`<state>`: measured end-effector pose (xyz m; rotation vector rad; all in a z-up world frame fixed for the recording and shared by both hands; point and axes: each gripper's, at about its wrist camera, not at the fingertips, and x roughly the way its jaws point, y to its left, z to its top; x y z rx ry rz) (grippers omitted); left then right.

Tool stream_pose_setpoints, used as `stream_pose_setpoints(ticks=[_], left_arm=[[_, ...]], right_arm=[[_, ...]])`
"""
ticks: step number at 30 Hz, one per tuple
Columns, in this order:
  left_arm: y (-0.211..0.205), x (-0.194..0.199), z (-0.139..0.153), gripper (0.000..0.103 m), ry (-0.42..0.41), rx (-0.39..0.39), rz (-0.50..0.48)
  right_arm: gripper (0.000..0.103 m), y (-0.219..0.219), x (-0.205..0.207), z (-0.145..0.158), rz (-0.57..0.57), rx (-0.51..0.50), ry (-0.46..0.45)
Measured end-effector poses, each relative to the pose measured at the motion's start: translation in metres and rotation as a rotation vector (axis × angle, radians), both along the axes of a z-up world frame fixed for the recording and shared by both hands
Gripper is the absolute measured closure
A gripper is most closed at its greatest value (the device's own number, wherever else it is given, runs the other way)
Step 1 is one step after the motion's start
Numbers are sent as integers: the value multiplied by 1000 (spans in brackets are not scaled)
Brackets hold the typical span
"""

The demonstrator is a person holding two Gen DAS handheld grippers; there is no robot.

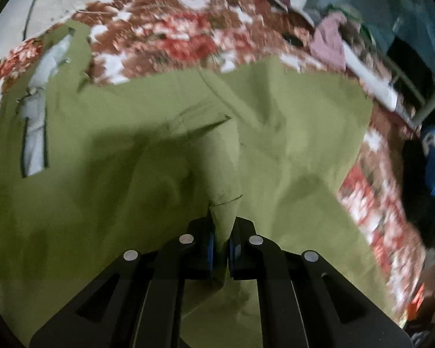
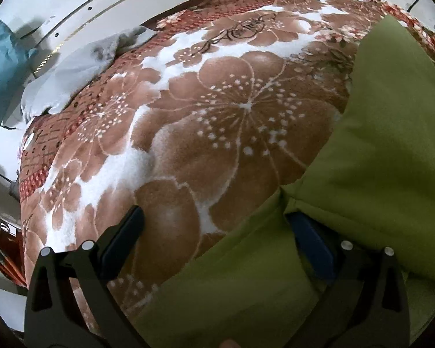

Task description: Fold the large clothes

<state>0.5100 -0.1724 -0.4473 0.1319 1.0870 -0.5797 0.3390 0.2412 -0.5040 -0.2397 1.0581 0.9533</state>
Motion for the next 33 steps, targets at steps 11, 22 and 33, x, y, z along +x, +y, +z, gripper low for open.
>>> stream_pose_setpoints(ticks=[11,22,33], left_arm=[[-51,-42,-12,27,20,206,-146],[10,-29,184,13,-230,231,-4],[235,1,44,9,29,181,341]], right_arm=[[5,-41,-23,30,72,-22,20],[5,-192,24,63,-218,-367,-137],[5,-443,148,44,-796,-571,-67]])
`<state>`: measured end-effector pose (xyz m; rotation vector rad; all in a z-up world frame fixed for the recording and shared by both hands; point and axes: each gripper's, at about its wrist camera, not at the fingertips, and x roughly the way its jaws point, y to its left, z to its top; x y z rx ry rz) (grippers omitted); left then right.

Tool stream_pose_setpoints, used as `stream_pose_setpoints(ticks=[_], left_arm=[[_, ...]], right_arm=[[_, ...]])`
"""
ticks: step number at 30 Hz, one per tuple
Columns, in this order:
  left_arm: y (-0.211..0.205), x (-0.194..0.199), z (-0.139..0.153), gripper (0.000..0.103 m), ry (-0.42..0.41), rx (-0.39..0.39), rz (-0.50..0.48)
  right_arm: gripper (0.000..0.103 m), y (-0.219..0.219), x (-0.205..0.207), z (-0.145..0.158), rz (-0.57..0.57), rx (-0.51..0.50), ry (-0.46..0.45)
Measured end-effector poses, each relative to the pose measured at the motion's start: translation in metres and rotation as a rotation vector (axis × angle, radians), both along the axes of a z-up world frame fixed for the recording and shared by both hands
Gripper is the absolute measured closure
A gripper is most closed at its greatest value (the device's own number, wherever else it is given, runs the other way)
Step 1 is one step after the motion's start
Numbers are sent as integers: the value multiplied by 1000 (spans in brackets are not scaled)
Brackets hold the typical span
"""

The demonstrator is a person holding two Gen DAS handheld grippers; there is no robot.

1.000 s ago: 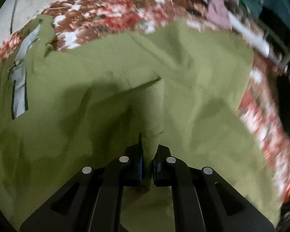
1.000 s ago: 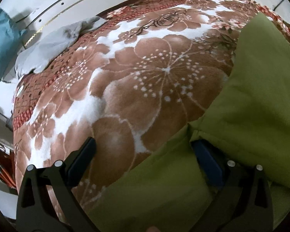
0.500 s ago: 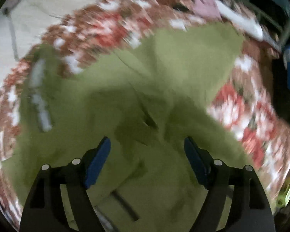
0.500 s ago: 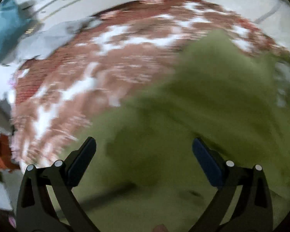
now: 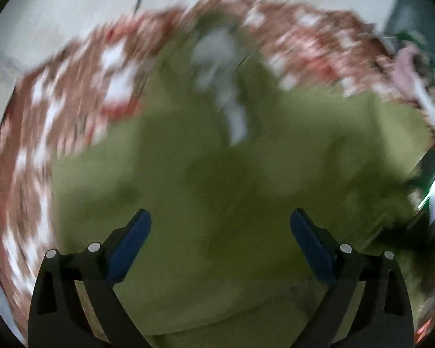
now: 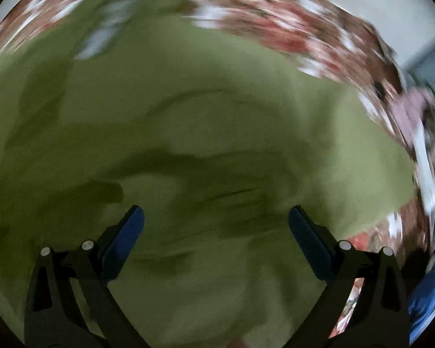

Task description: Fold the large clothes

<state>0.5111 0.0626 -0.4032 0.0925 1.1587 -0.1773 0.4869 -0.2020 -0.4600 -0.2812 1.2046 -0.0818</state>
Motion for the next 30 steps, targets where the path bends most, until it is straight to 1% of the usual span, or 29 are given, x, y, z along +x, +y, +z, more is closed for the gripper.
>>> stream_pose_setpoints(ticks=[2,4,6,8,9,10,12,16,18,20,22,23,25,27,30], left_arm=[[12,-11,-30,8,28,-5,40],[20,-21,-59,8,56,-4,63],[17,-31,-81,8,85,29,49],[15,-35,-96,7,80,63,16],[13,-37,-99,5,63,76,5],[13,-38,-101,4,50,78,4],[14,-37,-104,4,53,69,9],[12,-36,-101,4,67,81,5],[11,-38,-96,6,87,94,6],[9,-41,-83,6,76,85,1],[2,-47,-66,6,60,73,-18],[-4,-52,-57,6,50,75,-30],[-16,-60,-43,6,35,74,-51],[-33,-65,-33,6,17,67,-64],[-75,-73,-23,6,-10,48,-95]], right_arm=[[5,-22,9,-8,-27,-48,-6],[5,-39,13,-19,-36,-29,8],[5,-47,10,-23,-60,1,20],[5,-57,7,-25,-78,48,33],[5,-58,5,-26,-80,69,34],[5,-59,0,-25,-82,85,32],[5,-64,-6,-30,-83,128,37],[5,-67,-5,-35,-85,179,51],[5,-74,-6,-24,-116,229,66],[5,-85,-13,-1,-156,266,49],[5,-97,-20,16,-187,262,31],[5,-108,-24,26,-208,278,26],[5,-127,-29,33,-231,301,27],[5,-152,-34,34,-249,301,29],[5,-187,-43,31,-274,303,28]])
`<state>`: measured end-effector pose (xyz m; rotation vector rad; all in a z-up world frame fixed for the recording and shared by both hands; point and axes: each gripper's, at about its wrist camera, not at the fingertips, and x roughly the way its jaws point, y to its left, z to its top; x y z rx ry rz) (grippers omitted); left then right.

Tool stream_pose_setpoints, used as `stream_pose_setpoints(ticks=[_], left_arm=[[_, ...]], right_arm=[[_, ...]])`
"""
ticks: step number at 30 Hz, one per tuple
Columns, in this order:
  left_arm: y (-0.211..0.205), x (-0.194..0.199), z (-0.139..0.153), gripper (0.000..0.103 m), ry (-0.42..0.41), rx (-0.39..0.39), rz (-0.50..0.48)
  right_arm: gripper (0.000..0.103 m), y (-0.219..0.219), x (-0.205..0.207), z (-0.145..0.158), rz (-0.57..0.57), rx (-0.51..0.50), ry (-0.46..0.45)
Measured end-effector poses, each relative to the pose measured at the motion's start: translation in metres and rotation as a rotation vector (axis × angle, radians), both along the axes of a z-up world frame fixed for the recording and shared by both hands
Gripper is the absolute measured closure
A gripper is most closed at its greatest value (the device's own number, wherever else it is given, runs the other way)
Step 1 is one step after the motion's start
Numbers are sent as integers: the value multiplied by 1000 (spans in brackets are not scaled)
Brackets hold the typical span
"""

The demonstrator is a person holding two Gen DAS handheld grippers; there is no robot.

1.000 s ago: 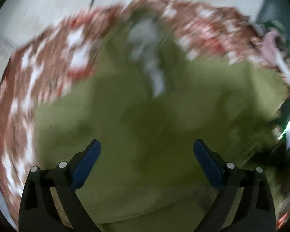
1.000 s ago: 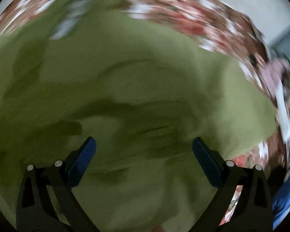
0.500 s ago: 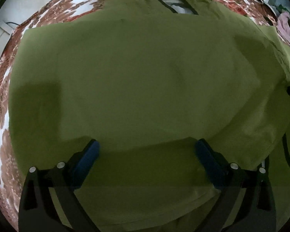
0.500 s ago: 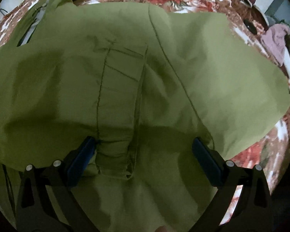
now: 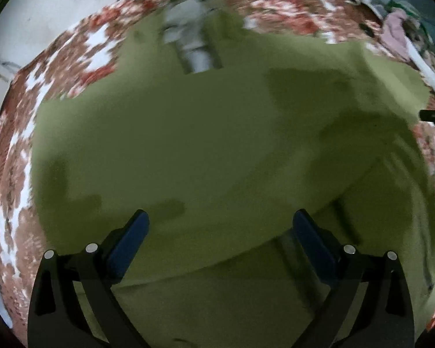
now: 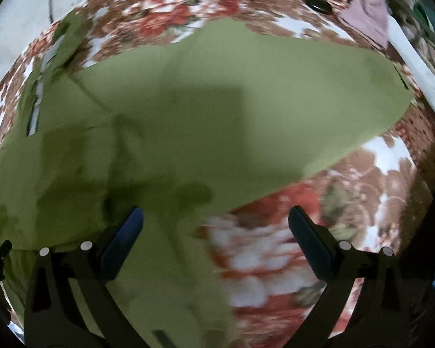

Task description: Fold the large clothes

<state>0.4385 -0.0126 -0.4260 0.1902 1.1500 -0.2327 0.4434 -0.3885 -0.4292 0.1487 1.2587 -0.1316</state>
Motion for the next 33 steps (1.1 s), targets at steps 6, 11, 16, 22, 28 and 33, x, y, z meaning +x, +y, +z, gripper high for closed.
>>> stream_pose_setpoints(ticks=[6,11,16,22,28,33], left_arm=[[-84,-12,17,6,-61,-79,43],[-164,-21,22,6,-75,-109,38],[-239,-29,17,6,-82,-108,3],[-301,-33,6,6,-67,-106,-21],[-344,-30,-5,6,-53,-59,-88],[-364,-25,-9,6,-69,-21,-155]], right_arm=[[5,-75,-12,-2,-8,-5,2],[5,-151,-11,4,-50,67,8],[5,-238,9,13,-122,189,8],[5,-327,37,5,-252,353,21],[5,-398,66,-19,-380,459,35],[5,-441,85,-51,-502,597,44]])
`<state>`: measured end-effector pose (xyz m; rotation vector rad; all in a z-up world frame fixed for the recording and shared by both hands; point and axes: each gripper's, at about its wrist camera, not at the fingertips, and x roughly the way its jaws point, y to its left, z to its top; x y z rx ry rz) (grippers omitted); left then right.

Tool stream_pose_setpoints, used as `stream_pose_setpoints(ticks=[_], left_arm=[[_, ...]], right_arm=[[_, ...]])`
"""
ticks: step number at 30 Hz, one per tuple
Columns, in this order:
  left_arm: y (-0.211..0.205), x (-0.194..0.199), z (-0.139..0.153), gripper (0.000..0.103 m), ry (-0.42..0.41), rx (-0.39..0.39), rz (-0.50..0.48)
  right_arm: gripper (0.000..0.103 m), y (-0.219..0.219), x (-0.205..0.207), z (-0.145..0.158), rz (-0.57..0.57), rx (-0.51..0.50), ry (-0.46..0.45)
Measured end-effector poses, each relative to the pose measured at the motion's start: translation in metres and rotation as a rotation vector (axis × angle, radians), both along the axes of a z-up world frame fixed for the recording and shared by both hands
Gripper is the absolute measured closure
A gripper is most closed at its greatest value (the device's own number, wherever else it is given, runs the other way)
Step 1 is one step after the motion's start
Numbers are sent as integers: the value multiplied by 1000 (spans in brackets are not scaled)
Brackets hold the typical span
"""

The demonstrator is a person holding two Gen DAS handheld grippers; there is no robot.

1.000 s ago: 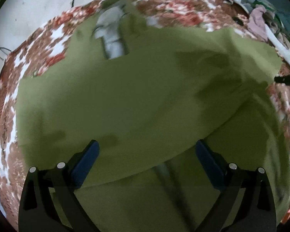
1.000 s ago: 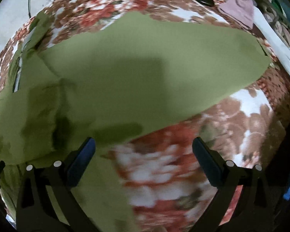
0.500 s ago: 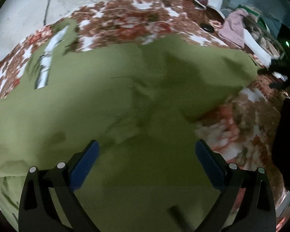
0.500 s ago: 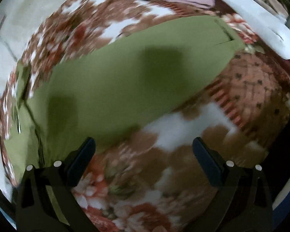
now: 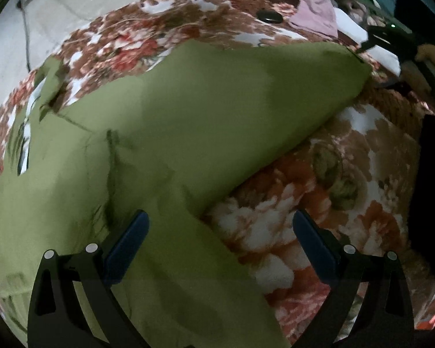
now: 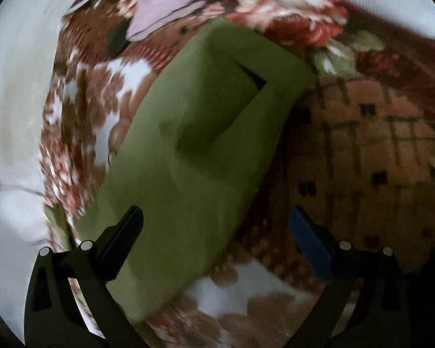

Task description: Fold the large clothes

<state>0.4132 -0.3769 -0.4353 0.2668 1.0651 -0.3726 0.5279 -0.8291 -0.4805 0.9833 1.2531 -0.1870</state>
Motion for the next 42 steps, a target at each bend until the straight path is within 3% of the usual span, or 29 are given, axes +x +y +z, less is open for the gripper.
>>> stream_pose_setpoints(ticks=[5,8,9,10,11,13,18,21,26,29,35,42], left_arm=[[-3,10,-10,6,44,-49,43],[0,12,-16,6,53,-78,78],[2,11,-19,6,52,-76,84],[1,11,-21,6,50,-74,85],[2,10,-23,6,47,-72,83],[0,9,-24,6,18,-46,61],[-21,1,-34,6,-59,54,-89],[-33,-2,-44,6,-69,66,-147],[-43,-1,-70,6,-8,81,-139],[-41,0,-72,4,-11,53,-122],[-44,0,-81,4,-13,45,-106],[-40,3,-83,4,14,4,-108]], right_arm=[[10,-18,19,-21,-54,58,7],[23,-28,28,-31,-68,83,12],[39,-33,29,-31,-81,79,15],[65,-37,28,-31,-88,70,22],[80,-41,26,-30,-92,60,22],[96,-46,22,-25,-89,54,8],[98,-33,23,23,-3,-49,-80],[98,-18,29,64,61,-105,-158],[99,34,42,143,194,-160,-311],[99,95,49,199,313,-166,-408],[99,229,50,282,502,-96,-554],[99,405,44,332,730,15,-636]])
